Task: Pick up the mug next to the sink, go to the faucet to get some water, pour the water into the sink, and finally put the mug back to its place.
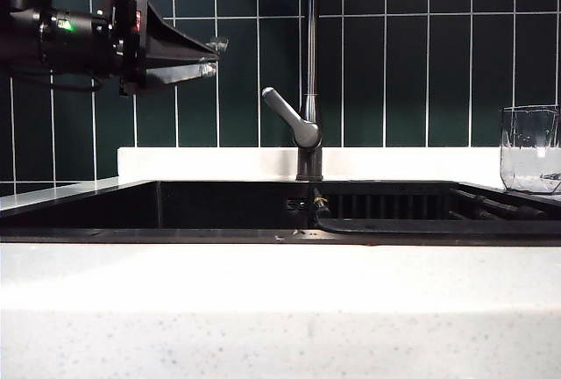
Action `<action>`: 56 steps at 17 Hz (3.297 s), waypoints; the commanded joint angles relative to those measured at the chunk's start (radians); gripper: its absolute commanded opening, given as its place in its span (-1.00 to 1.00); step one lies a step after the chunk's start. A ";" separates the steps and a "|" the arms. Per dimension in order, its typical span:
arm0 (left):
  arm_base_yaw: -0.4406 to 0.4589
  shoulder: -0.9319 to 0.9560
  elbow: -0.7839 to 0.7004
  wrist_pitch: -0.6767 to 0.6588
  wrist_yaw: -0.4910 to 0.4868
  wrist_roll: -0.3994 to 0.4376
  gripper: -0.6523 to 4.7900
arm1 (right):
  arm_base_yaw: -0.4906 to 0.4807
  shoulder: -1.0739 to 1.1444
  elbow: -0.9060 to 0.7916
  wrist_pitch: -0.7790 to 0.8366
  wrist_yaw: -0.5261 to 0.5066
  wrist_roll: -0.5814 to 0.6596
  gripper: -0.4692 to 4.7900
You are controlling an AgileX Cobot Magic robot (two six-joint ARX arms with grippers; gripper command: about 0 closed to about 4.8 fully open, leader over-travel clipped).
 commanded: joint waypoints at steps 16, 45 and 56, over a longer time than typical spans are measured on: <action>0.000 0.000 0.003 0.011 -0.014 0.081 -0.20 | -0.050 0.258 0.118 0.275 -0.157 -0.013 -0.04; 0.002 0.026 0.003 -0.020 -0.078 0.113 -0.20 | -0.037 0.147 0.183 0.113 -0.265 0.049 -0.85; 0.002 0.073 0.050 0.003 -0.079 0.087 -0.20 | 0.315 -0.059 0.243 -0.293 -0.149 0.068 -0.85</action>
